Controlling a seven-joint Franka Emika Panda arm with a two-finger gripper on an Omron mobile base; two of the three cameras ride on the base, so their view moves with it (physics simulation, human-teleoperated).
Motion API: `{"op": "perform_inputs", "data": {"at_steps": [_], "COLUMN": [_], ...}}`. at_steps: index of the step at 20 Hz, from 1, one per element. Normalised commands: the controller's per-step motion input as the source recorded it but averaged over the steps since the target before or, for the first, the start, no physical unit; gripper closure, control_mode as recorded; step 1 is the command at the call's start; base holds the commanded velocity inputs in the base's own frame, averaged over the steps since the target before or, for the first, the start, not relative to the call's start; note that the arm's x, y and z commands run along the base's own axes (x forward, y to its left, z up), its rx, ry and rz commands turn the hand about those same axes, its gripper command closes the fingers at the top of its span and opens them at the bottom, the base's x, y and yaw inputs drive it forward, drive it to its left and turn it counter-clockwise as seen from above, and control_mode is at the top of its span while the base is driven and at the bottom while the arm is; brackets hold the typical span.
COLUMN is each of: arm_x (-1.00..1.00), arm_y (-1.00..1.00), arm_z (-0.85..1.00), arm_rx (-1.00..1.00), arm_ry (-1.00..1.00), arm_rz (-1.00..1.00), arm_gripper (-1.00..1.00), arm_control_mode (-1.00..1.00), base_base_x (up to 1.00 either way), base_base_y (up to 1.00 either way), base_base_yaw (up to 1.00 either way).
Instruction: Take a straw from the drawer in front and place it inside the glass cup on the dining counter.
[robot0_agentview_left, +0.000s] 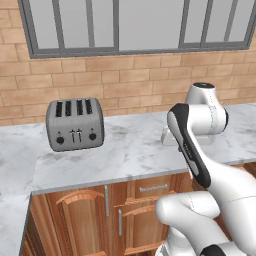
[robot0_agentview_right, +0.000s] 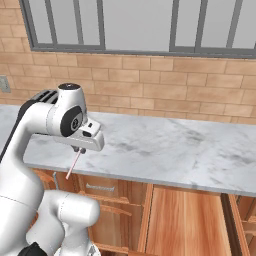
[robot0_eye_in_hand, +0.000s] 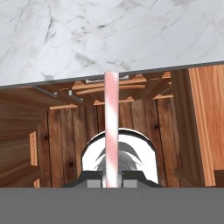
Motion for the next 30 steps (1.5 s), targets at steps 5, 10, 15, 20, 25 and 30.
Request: {"op": "perform_inputs", "data": {"at_steps": [5, 10, 15, 20, 25, 30], "arm_x": [0.0, 0.0, 0.0, 0.0, 0.0, 0.0], "arm_y": [0.0, 0.0, 0.0, 0.0, 0.0, 0.0], "arm_z": [0.0, 0.0, 0.0, 0.0, 0.0, 0.0], "arm_rx": [0.0, 0.0, 0.0, 0.0, 0.0, 0.0], "arm_ry": [0.0, 0.0, 0.0, 0.0, 0.0, 0.0], "arm_rz": [0.0, 0.0, 0.0, 0.0, 0.0, 0.0], "arm_gripper": [1.0, 1.0, 1.0, 1.0, 1.0, 1.0], "arm_control_mode": [-1.0, -1.0, 1.0, 1.0, 1.0, 1.0], "base_base_x": [0.0, 0.0, 0.0, -0.02, -0.09, -0.21], "base_base_y": [0.0, 0.0, 0.0, 0.0, 0.0, 0.0], "base_base_yaw": [0.0, 0.0, 0.0, 0.0, 0.0, 0.0]}}
